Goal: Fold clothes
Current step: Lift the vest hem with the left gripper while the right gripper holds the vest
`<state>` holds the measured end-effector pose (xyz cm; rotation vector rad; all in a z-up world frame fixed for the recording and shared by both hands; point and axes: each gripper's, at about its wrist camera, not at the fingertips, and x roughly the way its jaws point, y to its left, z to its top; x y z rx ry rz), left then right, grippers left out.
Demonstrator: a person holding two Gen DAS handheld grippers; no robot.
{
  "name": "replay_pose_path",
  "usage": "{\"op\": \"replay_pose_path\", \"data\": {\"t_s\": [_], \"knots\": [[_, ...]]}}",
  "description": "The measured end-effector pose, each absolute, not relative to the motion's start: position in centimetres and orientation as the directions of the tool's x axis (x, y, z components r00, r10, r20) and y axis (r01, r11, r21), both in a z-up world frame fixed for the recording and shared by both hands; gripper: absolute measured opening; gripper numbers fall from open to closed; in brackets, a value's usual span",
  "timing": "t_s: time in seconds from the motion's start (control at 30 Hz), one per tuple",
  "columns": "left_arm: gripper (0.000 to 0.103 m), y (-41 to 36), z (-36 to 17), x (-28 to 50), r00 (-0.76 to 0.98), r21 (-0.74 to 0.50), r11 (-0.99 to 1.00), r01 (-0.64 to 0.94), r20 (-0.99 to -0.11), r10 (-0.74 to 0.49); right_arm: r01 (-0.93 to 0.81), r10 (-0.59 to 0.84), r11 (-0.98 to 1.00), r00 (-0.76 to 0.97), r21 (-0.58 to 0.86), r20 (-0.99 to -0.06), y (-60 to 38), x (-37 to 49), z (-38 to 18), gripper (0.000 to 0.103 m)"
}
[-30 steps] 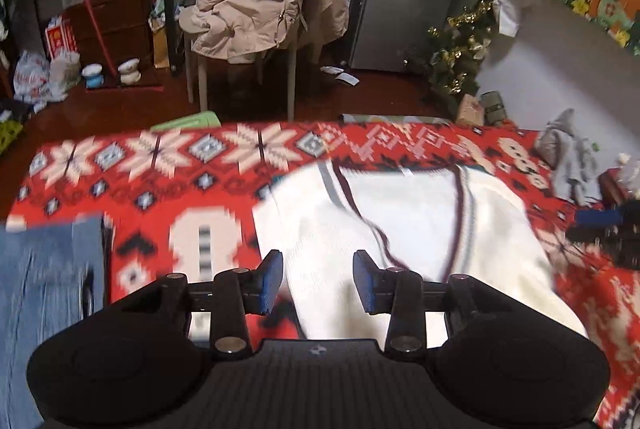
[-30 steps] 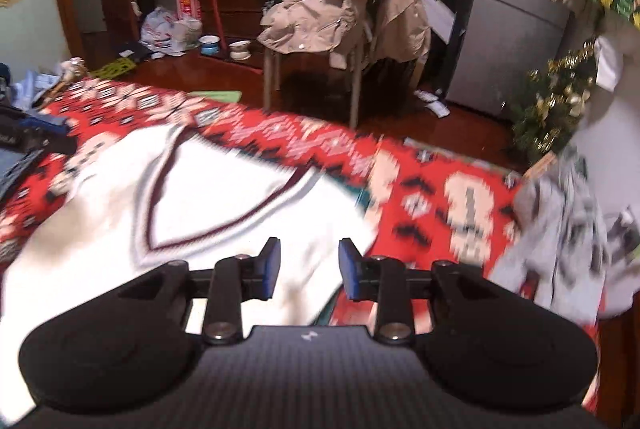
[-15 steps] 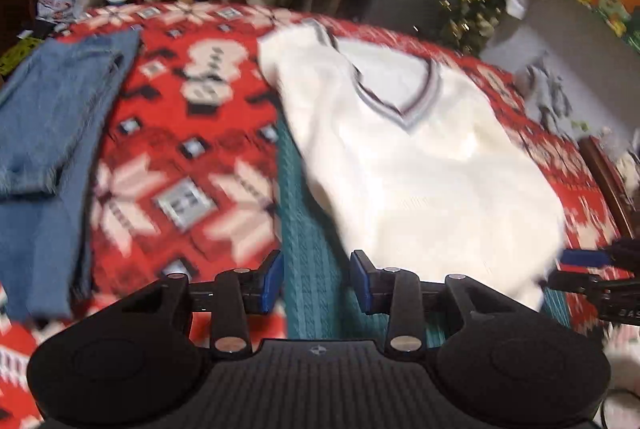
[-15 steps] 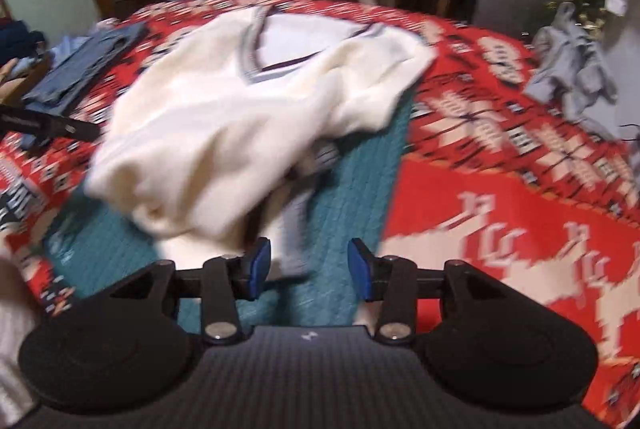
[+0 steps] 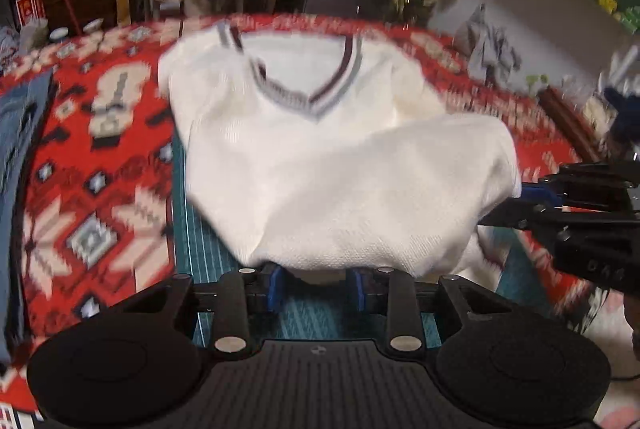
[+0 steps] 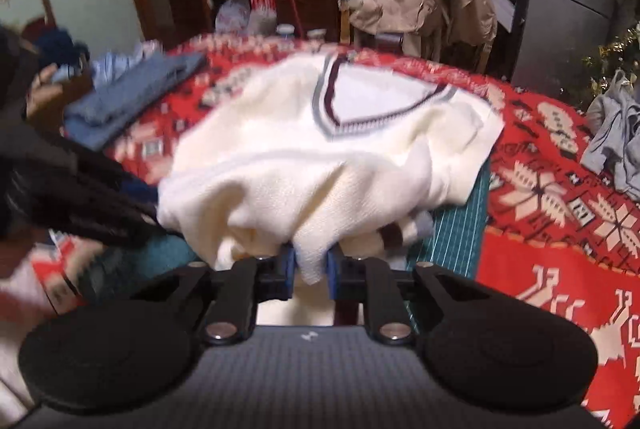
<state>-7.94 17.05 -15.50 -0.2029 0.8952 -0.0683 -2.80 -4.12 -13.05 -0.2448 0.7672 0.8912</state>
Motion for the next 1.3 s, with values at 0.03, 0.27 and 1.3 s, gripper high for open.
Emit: {"op": "replay_pose_path", "data": {"t_s": [0.03,0.27,1.3], "knots": [[0.03,17.3,-14.9,-7.7,0.64,-0.216,0.976,-0.028,-0.754,-0.149,-0.759,0.625,0.635,0.393,0.146,-0.675,-4.5,-2.2,-12.0,0.013],[0.03,18.2,-12.7,-5.9,0.707,-0.293,0.955,-0.043,-0.684,-0.179,-0.575,0.662,0.731,0.469,0.368,-0.584,-8.6,4.0,-7.5,0.012],[0.005,17.8,-12.8,-7.9,0.667,-0.372,0.928,-0.032,-0.699,-0.257,-0.416,0.534,0.841,0.535,0.346,-0.655,-12.2,9.4,-10.6,0.005]]}}
